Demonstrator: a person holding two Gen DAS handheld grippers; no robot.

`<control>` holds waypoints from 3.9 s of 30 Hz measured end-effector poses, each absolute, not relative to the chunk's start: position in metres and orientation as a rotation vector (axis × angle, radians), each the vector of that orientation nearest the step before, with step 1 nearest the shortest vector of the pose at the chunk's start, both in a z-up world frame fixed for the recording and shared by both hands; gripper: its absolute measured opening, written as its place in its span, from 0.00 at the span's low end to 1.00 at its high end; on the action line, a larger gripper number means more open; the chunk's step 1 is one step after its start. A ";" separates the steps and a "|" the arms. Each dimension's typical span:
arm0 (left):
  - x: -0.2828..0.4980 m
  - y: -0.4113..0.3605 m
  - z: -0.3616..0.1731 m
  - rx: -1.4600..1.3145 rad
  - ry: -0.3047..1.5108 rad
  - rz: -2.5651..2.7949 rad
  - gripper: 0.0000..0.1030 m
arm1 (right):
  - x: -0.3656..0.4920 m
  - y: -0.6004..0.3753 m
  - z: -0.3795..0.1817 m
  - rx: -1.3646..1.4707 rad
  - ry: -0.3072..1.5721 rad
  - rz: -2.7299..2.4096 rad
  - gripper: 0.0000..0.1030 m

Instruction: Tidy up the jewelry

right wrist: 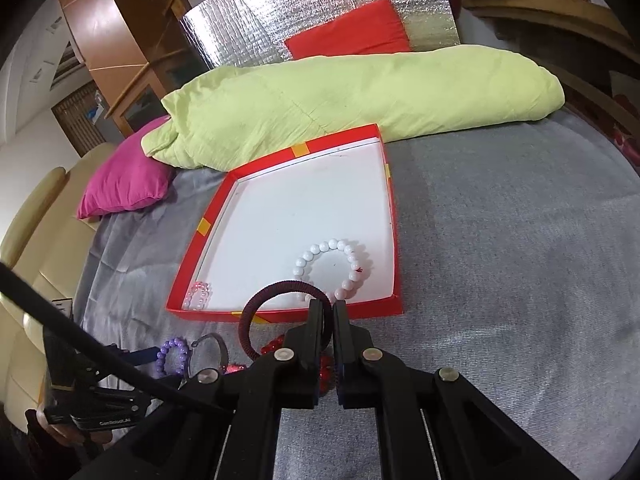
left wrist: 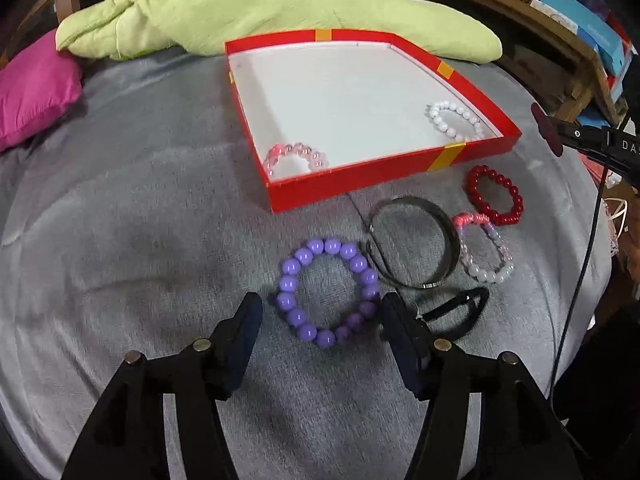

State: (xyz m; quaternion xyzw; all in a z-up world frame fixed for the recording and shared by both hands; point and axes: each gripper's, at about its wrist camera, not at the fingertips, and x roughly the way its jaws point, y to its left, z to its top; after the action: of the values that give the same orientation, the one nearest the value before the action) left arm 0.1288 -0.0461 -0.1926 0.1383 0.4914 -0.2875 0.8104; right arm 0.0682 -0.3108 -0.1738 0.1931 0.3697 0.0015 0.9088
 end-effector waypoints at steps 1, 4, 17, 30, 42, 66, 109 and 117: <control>0.129 -0.048 -0.193 0.303 1.041 -0.613 0.59 | 0.069 -0.310 -0.174 0.399 0.764 0.005 0.05; 0.131 -0.050 -0.192 0.314 1.020 -0.585 0.42 | 0.069 -0.309 -0.174 0.397 0.762 0.008 0.05; 0.150 -0.022 -0.186 0.206 1.000 -0.491 0.09 | 0.075 -0.299 -0.172 0.399 0.738 0.029 0.05; 0.158 -0.017 -0.145 0.113 0.804 -0.456 0.09 | 0.098 -0.281 -0.178 0.422 0.734 0.039 0.05; 0.182 -0.090 -0.154 0.122 0.825 -0.545 0.10 | 0.149 -0.269 -0.186 0.421 0.737 -0.002 0.05; 0.222 -0.150 -0.186 0.095 0.962 -0.615 0.12 | 0.222 -0.333 -0.205 0.602 0.763 -0.157 0.28; 0.148 -0.052 -0.172 0.148 0.917 -0.364 0.65 | 0.081 -0.333 -0.181 0.577 0.772 -0.114 0.34; 0.121 -0.044 -0.179 0.147 0.953 -0.383 0.65 | 0.058 -0.334 -0.196 0.581 0.826 -0.112 0.34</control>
State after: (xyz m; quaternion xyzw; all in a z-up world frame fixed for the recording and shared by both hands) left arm 0.1212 -0.0435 -0.1792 0.0703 0.4556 -0.1831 0.8683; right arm 0.0579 -0.3337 -0.1958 0.2782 0.3954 -0.0535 0.8737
